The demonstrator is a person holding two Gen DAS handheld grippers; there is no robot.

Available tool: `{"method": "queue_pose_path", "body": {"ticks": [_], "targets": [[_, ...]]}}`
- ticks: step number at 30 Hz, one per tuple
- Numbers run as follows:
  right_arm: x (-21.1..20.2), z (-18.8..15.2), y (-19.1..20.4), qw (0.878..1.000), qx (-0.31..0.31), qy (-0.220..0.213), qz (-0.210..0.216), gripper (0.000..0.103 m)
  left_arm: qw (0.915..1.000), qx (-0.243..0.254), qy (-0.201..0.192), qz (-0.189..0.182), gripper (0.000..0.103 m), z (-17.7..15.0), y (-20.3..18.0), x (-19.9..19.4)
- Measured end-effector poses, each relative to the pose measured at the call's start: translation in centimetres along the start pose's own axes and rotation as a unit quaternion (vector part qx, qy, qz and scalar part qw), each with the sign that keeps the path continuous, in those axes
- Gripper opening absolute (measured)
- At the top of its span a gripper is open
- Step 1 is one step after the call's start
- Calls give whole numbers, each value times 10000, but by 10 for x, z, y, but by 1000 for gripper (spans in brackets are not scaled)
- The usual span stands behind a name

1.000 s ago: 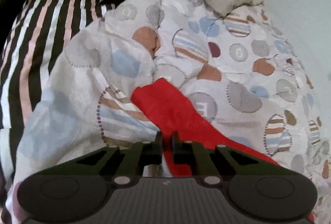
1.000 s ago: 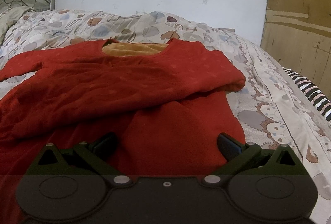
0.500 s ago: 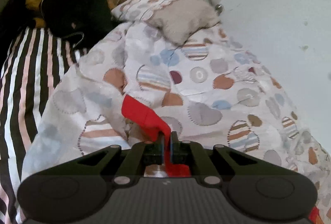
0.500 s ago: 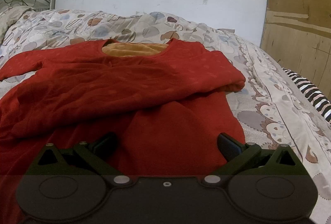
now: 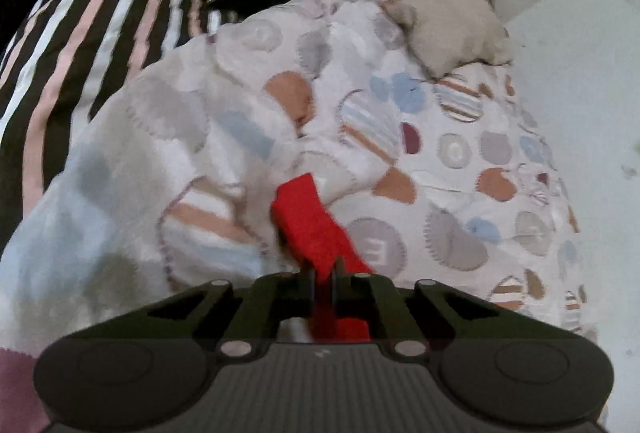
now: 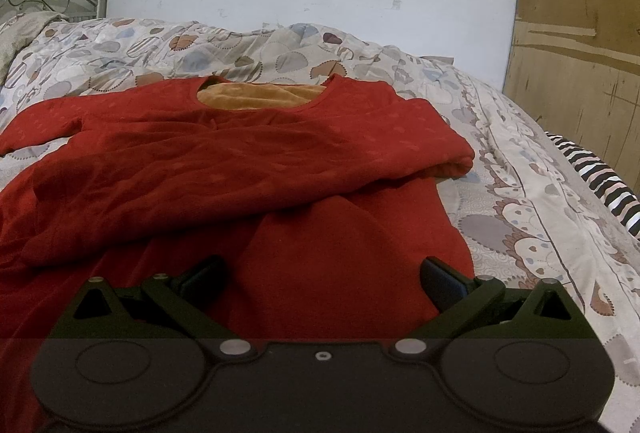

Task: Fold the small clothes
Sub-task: 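Lift the sleeve with the left gripper and carry it across the shirt body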

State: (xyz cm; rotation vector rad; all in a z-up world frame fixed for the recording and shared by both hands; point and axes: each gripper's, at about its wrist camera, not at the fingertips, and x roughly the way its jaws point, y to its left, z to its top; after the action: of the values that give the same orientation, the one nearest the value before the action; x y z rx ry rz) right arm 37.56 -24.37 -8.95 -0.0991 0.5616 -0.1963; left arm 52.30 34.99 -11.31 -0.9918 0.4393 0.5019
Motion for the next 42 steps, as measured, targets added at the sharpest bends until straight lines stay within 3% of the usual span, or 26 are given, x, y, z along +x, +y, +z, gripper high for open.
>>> {"method": "queue_pose_path", "body": {"ticks": [3, 6, 10, 13, 19, 24, 29, 31, 34, 38, 42], "targets": [[0, 0, 0, 10000, 0, 2, -2, 103, 9974, 532, -354, -346, 5, 0, -27, -24], [-1, 1, -1, 10000, 34, -6, 22, 103, 9864, 1093, -725, -986, 5, 0, -63, -61], [-5, 11, -12, 9994, 270, 122, 189, 103, 9627, 1754, -952, -1829, 5, -6, -119, -115], [-23, 21, -26, 9977, 623, -30, 271, 103, 9370, 2317, -993, -2418, 5, -23, -159, -156], [-72, 38, -59, 9955, 813, -416, 247, 103, 8855, 3116, -730, -3369, 5, -84, -214, -212], [-101, 34, -86, 9953, 765, -586, -46, 103, 8558, 3341, 194, -3945, 5, -150, -238, -228], [-109, 17, -111, 9952, 728, -419, -502, 103, 8176, 3950, 694, -4132, 5, -230, -233, -235], [-110, 10, -120, 9936, 793, -373, -714, 103, 8079, 4117, 945, -4109, 5, -260, -225, -230], [-109, -3, -132, 9900, 927, -355, -1000, 103, 8041, 4190, 1492, -3945, 5, -301, -209, -215], [-106, -19, -143, 9851, 1112, -171, -1303, 103, 8000, 4301, 2061, -3641, 5, -333, -192, -187], [-102, -26, -148, 9835, 1238, -118, -1313, 103, 7927, 4596, 2277, -3294, 7, -350, -170, -187]]}}
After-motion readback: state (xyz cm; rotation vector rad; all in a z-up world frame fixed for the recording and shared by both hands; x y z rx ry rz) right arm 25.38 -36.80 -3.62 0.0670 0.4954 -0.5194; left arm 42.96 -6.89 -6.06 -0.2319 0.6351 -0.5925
